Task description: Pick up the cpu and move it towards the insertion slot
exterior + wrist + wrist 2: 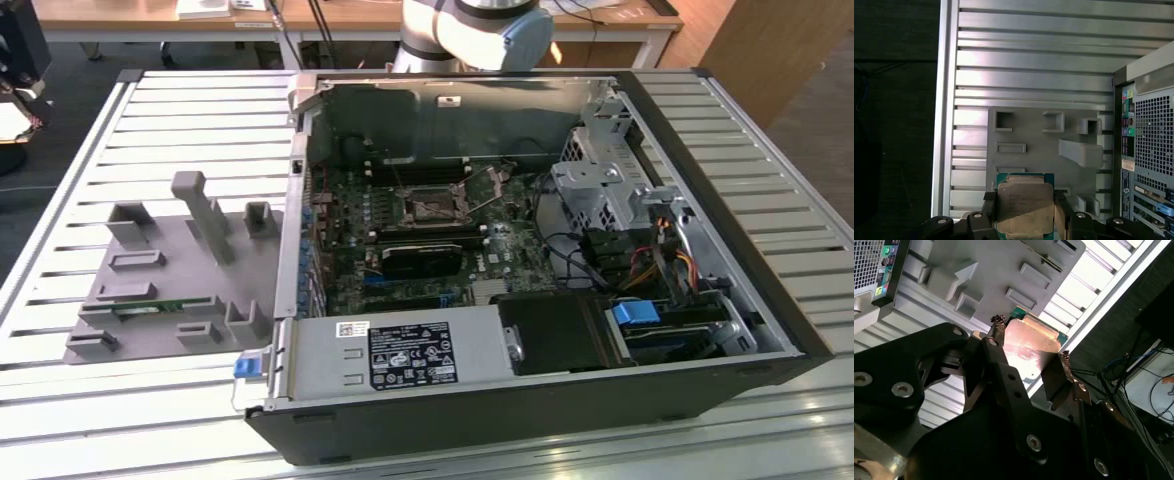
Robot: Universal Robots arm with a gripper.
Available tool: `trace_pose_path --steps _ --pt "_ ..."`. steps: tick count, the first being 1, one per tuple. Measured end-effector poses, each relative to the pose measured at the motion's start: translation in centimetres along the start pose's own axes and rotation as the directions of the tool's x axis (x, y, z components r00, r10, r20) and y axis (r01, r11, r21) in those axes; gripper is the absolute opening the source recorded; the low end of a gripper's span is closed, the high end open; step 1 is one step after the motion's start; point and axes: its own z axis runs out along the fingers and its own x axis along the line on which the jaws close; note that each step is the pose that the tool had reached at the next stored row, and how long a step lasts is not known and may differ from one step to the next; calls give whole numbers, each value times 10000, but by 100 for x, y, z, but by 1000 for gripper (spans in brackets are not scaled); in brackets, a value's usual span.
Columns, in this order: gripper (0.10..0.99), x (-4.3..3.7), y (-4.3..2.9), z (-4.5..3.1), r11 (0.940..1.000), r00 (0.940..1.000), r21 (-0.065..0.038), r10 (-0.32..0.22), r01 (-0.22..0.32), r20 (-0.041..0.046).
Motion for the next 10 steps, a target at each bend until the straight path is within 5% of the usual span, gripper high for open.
trace_pose_path --steps 10 --pt "541 -142 -2 5 10000 10000 0 0 0 0"
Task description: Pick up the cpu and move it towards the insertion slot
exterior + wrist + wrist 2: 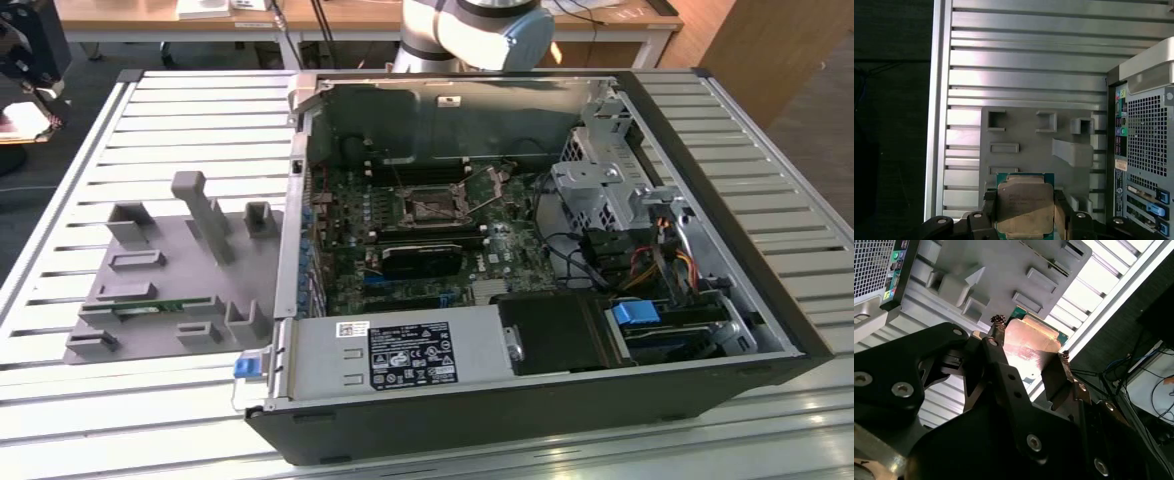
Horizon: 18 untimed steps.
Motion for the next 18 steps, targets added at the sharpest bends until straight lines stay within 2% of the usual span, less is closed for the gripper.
trace_pose_path --steps 18 --pt "541 -270 -5 9 10000 10000 0 0 0 0"
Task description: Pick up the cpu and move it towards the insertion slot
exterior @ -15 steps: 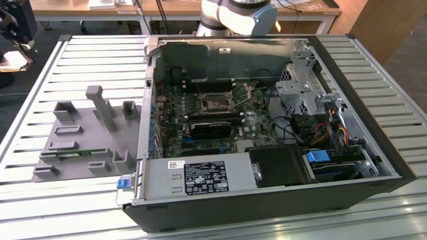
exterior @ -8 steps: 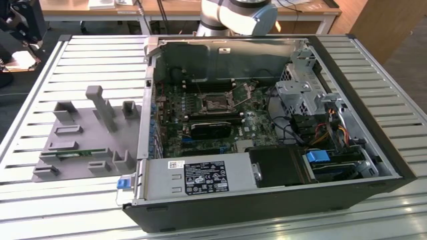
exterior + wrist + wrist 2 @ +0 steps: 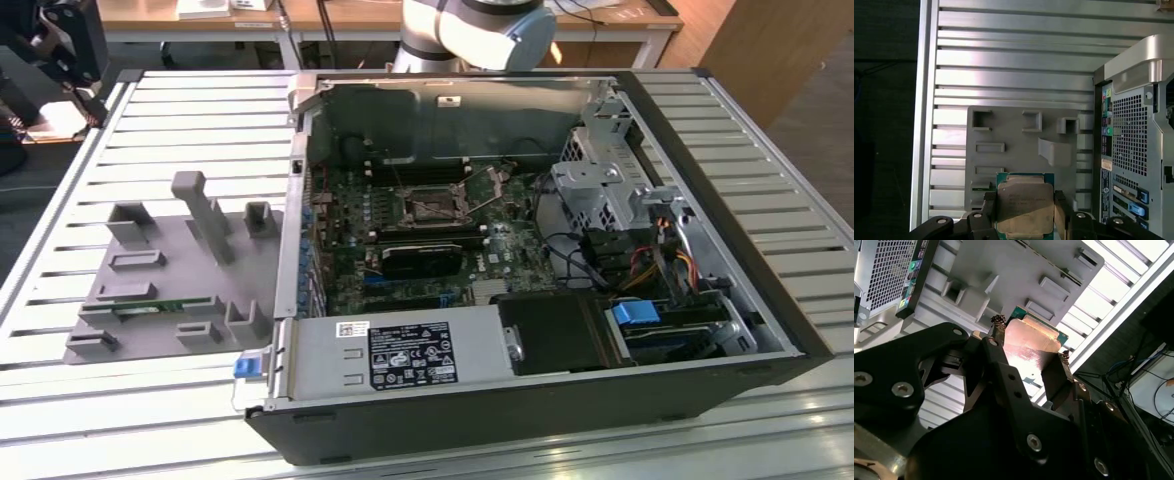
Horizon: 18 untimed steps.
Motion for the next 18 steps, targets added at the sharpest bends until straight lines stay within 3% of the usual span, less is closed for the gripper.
trace_pose_path --steps 18 --pt "541 -323 -5 10 10000 10000 0 0 0 -1"
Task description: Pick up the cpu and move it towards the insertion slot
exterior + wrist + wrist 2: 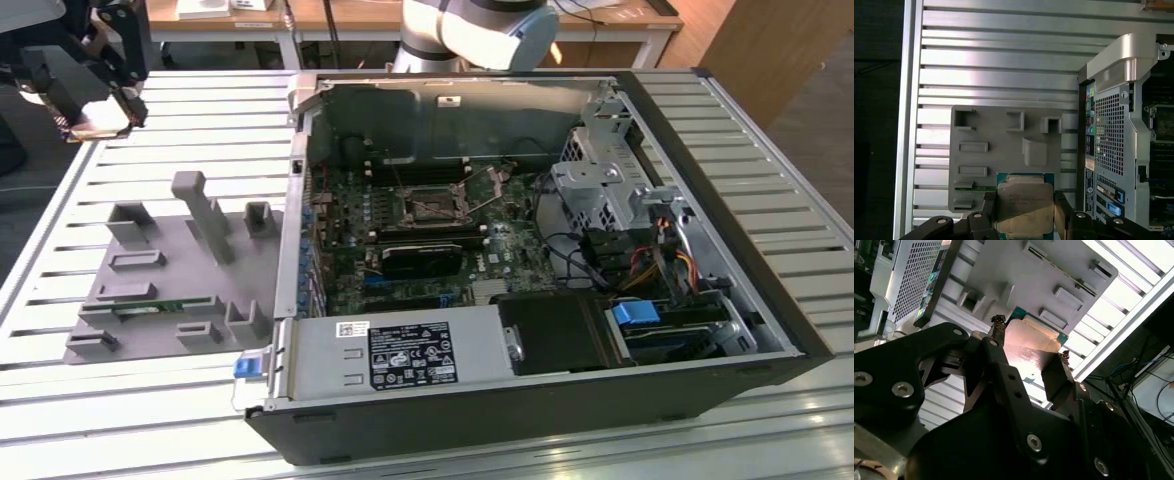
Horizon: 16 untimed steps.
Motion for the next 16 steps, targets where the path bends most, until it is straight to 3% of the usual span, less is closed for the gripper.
trace_pose_path --steps 16 --pt "541 -340 -5 10 10000 10000 1 1 -1 -1"
